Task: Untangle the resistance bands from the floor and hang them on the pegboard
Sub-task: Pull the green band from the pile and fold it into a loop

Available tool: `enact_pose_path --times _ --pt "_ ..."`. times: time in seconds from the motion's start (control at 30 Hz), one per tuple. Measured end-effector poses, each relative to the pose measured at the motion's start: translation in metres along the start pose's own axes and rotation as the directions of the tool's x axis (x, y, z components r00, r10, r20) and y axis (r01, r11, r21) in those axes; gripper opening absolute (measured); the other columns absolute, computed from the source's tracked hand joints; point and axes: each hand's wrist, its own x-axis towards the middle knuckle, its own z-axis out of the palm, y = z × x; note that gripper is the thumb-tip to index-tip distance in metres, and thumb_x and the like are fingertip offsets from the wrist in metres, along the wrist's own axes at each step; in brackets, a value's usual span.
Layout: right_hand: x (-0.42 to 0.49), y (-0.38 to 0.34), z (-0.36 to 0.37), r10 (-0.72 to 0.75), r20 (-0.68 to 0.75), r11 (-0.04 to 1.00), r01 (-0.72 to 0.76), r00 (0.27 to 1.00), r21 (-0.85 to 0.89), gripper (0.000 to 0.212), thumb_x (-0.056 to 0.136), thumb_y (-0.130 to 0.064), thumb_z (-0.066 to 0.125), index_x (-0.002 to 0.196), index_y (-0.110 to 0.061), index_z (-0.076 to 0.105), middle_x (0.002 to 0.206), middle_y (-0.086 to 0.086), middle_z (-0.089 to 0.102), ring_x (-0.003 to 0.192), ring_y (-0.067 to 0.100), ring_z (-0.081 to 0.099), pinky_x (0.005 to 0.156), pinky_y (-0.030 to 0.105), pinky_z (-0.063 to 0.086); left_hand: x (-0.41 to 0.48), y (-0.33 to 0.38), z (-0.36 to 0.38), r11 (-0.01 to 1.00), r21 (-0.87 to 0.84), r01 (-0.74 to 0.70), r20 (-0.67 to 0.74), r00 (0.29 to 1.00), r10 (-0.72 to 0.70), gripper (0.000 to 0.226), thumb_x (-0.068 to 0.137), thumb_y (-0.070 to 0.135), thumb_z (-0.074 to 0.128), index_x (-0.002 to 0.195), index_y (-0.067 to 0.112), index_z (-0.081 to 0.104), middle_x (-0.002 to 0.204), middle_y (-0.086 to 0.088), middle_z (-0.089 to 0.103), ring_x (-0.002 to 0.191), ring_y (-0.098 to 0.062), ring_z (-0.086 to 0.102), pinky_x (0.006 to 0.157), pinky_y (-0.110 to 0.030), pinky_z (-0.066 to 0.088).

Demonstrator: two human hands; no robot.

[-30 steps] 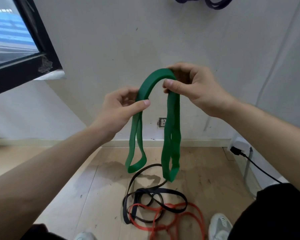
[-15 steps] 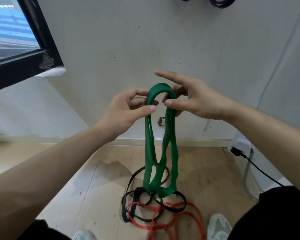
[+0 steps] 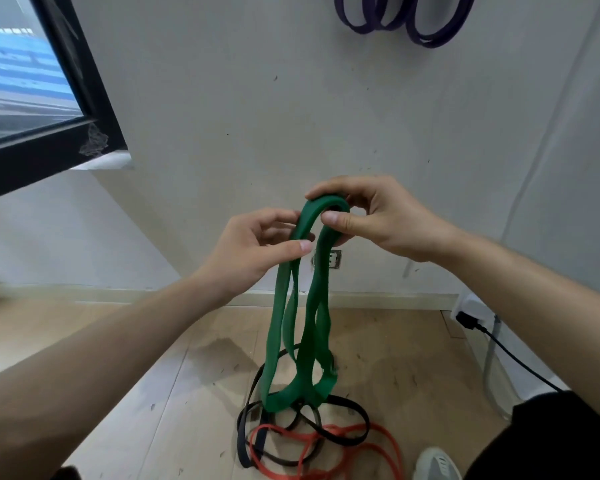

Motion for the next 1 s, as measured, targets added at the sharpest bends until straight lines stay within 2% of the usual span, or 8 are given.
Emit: enact_pose_path --times 0.17,0.33,0.43,0.53,0.6,0.7,0.83,1.0 --pt "0.001 -0.001 0.012 -0.042 -0.108 0.992 0.054 0.993 0.11 0.024 0.093 -0.005 0.067 0.117 -0.007 0.068 0.109 0.018 0.068 0.104 0.036 0.065 0.075 0.04 0.063 0.001 0.001 0.002 0.998 0.054 -0.037 -0.028 0.999 0.038 0.045 0.081 0.016 0.083 0.124 0.017 0.068 0.109 -0.004 0.078 0.106 -0.02 0.073 0.092 -0.036 0.059" --pt "0.003 -0.006 0.013 -0.074 -0.216 0.97 0.121 0.974 0.213 0.023 0.093 -0.003 0.066 0.113 -0.014 0.068 0.107 0.022 0.066 0.1 0.043 0.064 0.076 0.043 0.062 -0.003 -0.009 0.014 0.987 0.159 0.035 0.023 0.999 -0.039 0.065 0.073 0.037 0.087 0.131 0.024 0.06 0.12 0.006 0.072 0.114 -0.012 0.068 0.102 -0.039 0.053" --pt "0.003 -0.011 0.01 -0.053 -0.265 0.94 0.138 0.963 0.313 0.021 0.093 -0.002 0.064 0.112 -0.012 0.066 0.1 0.024 0.063 0.091 0.038 0.067 0.077 0.039 0.061 -0.006 -0.023 0.022 0.981 0.158 0.113 0.034 0.992 -0.12 0.06 0.076 0.031 0.088 0.129 0.027 0.059 0.116 0.01 0.073 0.11 -0.007 0.069 0.103 -0.036 0.054" --pt "0.002 -0.015 0.004 -0.003 -0.288 0.877 0.141 0.958 0.46 0.02 0.093 -0.001 0.06 0.112 -0.007 0.063 0.099 0.017 0.063 0.093 0.029 0.068 0.079 0.037 0.06 -0.005 -0.031 0.026 0.975 0.142 0.17 0.048 0.983 -0.178 0.051 0.073 0.039 0.086 0.118 0.03 0.063 0.11 0.01 0.074 0.106 -0.007 0.07 0.097 -0.033 0.056" --pt "0.002 -0.014 -0.002 0.024 -0.3 0.851 0.138 0.954 0.507 0.02 0.095 0.001 0.058 0.114 -0.005 0.062 0.099 0.016 0.062 0.093 0.028 0.068 0.08 0.038 0.06 -0.004 -0.035 0.028 0.972 0.143 0.187 0.048 0.979 -0.196 0.053 0.069 0.046 0.082 0.115 0.027 0.064 0.109 0.004 0.075 0.105 -0.01 0.071 0.096 -0.034 0.057" --pt "0.002 -0.008 -0.015 0.076 -0.337 0.829 0.128 0.938 0.544 0.019 0.097 0.001 0.056 0.114 -0.005 0.062 0.099 0.015 0.062 0.091 0.026 0.07 0.08 0.039 0.06 -0.001 -0.039 0.027 0.974 0.118 0.195 0.048 0.978 -0.202 0.043 0.076 0.038 0.083 0.113 0.022 0.066 0.107 -0.002 0.075 0.104 -0.017 0.072 0.096 -0.039 0.057" --pt "0.001 0.007 -0.035 0.151 -0.359 0.764 0.121 0.921 0.633 0.018 0.099 -0.001 0.053 0.114 -0.006 0.063 0.099 0.013 0.065 0.09 0.028 0.07 0.082 0.043 0.059 0.004 -0.037 0.026 0.962 0.162 0.219 0.005 0.975 -0.222 0.039 0.076 0.041 0.079 0.108 0.019 0.072 0.114 -0.012 0.07 0.103 -0.018 0.065 0.086 -0.024 0.05" --pt "-0.002 0.03 -0.056 0.314 -0.319 0.701 0.008 0.894 0.713 0.019 0.1 -0.001 0.051 0.109 -0.006 0.066 0.096 0.012 0.068 0.085 0.028 0.073 0.079 0.041 0.06 0.009 -0.029 0.024 0.969 0.084 0.233 -0.004 0.972 -0.234 0.023 0.082 0.029 0.083 0.099 0.018 0.074 0.09 -0.001 0.077 0.081 -0.008 0.07 0.076 -0.021 0.057"
